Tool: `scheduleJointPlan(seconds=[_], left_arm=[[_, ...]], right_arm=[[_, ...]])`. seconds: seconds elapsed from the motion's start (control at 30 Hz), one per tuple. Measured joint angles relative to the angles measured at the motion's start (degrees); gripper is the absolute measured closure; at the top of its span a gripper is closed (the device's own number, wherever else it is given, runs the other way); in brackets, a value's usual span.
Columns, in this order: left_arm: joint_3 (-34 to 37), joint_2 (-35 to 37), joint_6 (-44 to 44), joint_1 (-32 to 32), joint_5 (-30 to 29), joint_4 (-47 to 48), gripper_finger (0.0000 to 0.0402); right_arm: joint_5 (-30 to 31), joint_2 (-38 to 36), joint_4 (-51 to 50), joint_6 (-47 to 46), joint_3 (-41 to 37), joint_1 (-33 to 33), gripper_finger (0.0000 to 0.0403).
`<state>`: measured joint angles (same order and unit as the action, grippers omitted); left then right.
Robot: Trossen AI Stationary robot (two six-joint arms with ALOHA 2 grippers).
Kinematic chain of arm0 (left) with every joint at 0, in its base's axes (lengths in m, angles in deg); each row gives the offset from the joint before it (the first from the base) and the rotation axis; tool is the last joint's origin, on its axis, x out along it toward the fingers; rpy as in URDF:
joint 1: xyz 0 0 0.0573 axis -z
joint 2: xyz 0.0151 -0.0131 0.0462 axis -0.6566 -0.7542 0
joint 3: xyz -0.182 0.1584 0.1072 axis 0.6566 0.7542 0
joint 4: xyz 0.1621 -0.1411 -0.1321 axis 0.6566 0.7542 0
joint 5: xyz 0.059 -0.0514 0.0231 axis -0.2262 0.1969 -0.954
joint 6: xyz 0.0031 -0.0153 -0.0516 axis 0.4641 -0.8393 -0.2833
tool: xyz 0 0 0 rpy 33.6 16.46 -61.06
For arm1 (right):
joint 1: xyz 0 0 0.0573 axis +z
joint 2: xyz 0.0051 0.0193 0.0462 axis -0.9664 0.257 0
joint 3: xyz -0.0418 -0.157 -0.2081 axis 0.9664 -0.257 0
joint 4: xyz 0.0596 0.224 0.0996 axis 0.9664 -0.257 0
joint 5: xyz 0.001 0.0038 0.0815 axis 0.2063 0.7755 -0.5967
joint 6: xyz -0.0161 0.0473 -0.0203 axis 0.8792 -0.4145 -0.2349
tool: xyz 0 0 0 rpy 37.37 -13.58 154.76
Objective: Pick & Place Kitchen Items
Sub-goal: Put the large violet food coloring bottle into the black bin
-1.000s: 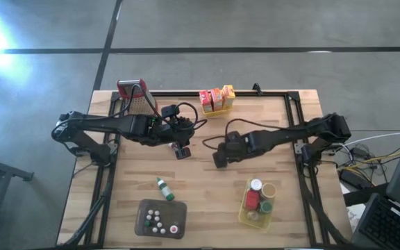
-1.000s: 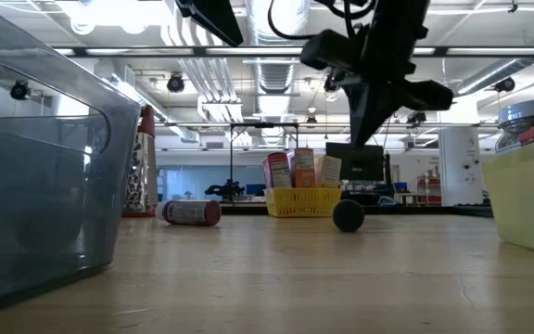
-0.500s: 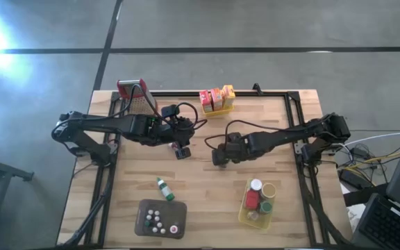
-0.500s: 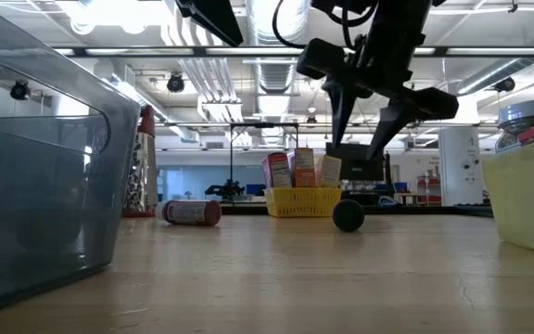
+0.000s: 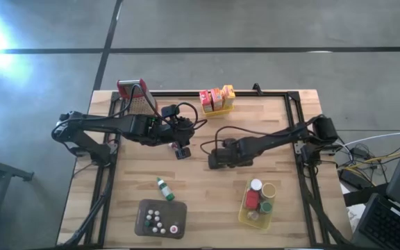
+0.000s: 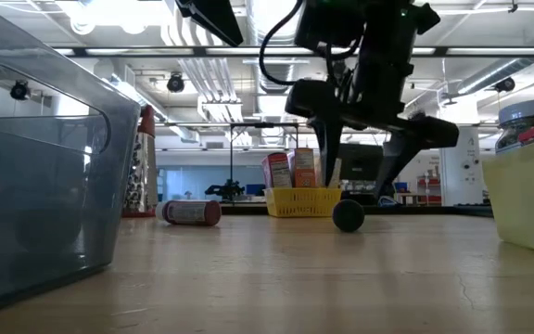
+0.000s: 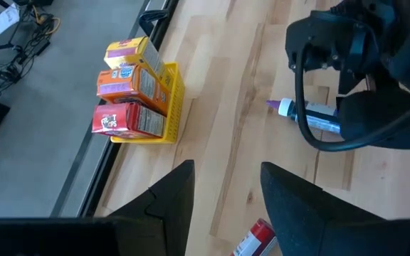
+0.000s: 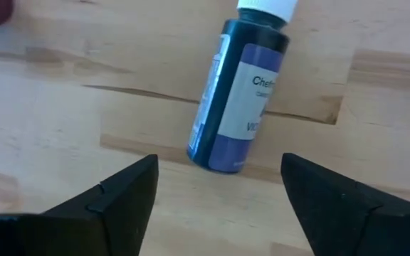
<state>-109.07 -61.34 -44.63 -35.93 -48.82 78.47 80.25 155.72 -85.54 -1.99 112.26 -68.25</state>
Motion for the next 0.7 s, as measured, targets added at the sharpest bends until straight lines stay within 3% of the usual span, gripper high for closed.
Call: scheduleJointPlan(seconds=[0.3, 0.7], left_arm=[[0.0, 0.0, 0.0, 0.0, 0.0, 0.0, 0.0234], [0.0, 0.0, 0.0, 0.0, 0.0, 0.0, 0.0234]], right_arm=[[0.0, 3.4, 1.1, -2.6, 0.0, -0.3, 0.0097], [3.8, 8.1, 1.8, -3.1, 0.2, -0.1, 0.0135]])
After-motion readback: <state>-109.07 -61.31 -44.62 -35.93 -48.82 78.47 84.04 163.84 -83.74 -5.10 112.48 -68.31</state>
